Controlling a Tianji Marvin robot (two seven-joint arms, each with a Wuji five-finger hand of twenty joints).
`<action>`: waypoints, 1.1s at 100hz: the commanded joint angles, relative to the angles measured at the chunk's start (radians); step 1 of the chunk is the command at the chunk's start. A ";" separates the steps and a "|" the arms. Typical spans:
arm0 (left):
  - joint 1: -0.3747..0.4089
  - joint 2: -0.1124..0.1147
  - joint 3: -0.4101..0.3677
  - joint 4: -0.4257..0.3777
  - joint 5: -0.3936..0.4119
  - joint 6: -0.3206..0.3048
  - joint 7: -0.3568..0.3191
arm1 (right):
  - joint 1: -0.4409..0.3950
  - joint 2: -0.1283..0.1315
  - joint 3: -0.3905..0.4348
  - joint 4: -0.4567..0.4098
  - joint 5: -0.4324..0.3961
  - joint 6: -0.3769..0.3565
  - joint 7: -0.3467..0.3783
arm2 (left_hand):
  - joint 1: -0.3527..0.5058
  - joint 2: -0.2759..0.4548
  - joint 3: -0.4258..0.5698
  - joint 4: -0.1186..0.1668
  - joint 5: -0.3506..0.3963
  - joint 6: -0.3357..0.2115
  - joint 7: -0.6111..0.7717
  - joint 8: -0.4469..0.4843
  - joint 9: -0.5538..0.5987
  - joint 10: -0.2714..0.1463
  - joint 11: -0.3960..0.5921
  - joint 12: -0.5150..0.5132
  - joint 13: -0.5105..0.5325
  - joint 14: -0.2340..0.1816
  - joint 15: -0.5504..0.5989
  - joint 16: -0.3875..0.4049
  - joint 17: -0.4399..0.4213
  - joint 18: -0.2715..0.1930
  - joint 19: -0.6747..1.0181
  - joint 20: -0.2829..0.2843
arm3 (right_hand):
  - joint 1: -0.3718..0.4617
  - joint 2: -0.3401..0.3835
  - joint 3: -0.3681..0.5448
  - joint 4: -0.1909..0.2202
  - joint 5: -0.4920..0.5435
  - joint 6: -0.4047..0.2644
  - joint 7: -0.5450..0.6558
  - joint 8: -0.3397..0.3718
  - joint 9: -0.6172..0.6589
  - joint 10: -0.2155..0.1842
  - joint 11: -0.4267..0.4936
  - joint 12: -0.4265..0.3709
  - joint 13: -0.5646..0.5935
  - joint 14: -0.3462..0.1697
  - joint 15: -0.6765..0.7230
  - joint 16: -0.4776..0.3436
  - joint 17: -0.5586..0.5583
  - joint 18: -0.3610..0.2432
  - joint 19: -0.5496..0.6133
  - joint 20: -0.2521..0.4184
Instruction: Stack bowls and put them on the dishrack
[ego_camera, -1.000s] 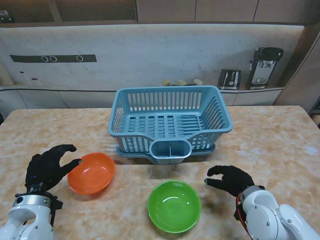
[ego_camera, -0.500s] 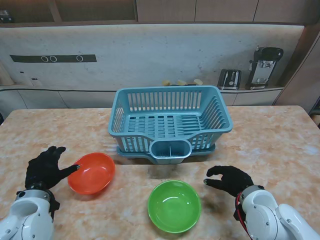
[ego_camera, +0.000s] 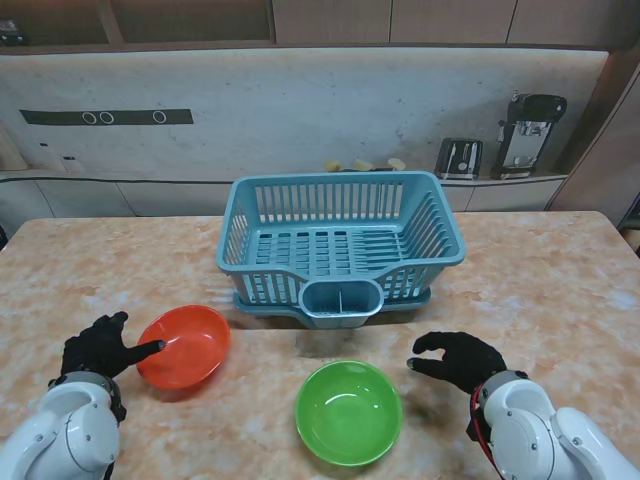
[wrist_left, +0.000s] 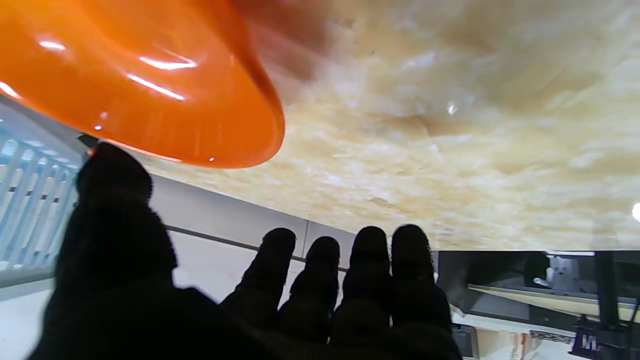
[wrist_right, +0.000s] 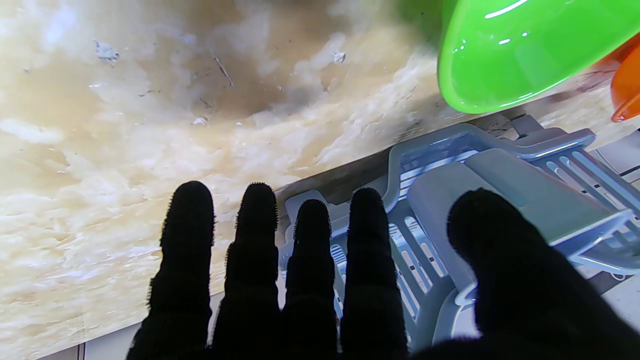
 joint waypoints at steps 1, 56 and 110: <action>-0.012 -0.004 0.009 0.015 -0.007 0.013 -0.013 | -0.006 -0.004 -0.005 -0.004 0.000 0.005 0.018 | -0.040 -0.015 0.007 0.035 -0.029 0.027 -0.026 -0.010 0.021 0.022 0.003 0.001 0.019 0.028 0.013 0.010 0.005 0.008 0.026 0.019 | -0.026 0.011 0.000 0.022 0.003 -0.031 0.008 0.011 -0.003 -0.017 -0.012 0.004 0.001 0.004 -0.013 -0.014 -0.010 -0.002 -0.009 0.008; -0.082 0.007 0.088 0.086 -0.060 0.119 -0.071 | -0.003 -0.003 -0.006 -0.004 0.005 0.005 0.022 | 0.048 -0.018 0.016 0.033 0.056 -0.032 0.113 0.120 0.198 -0.006 0.115 0.054 0.179 0.056 0.132 0.069 0.080 0.066 0.227 0.110 | -0.027 0.017 -0.002 0.021 0.008 -0.033 0.011 0.012 -0.003 -0.017 -0.014 0.005 0.001 0.004 -0.015 -0.013 -0.011 -0.003 -0.010 0.013; -0.124 -0.024 0.132 0.133 -0.146 0.150 0.048 | -0.002 -0.002 -0.005 -0.003 0.006 0.005 0.027 | 0.471 -0.035 0.392 -0.022 -0.007 -0.201 0.796 0.496 0.525 -0.156 0.305 0.435 0.504 0.010 0.423 0.269 0.396 0.067 0.473 0.157 | -0.027 0.027 -0.007 0.021 0.022 -0.045 0.021 0.017 0.001 -0.018 -0.013 0.005 0.004 0.004 -0.012 -0.011 -0.010 -0.002 -0.008 0.016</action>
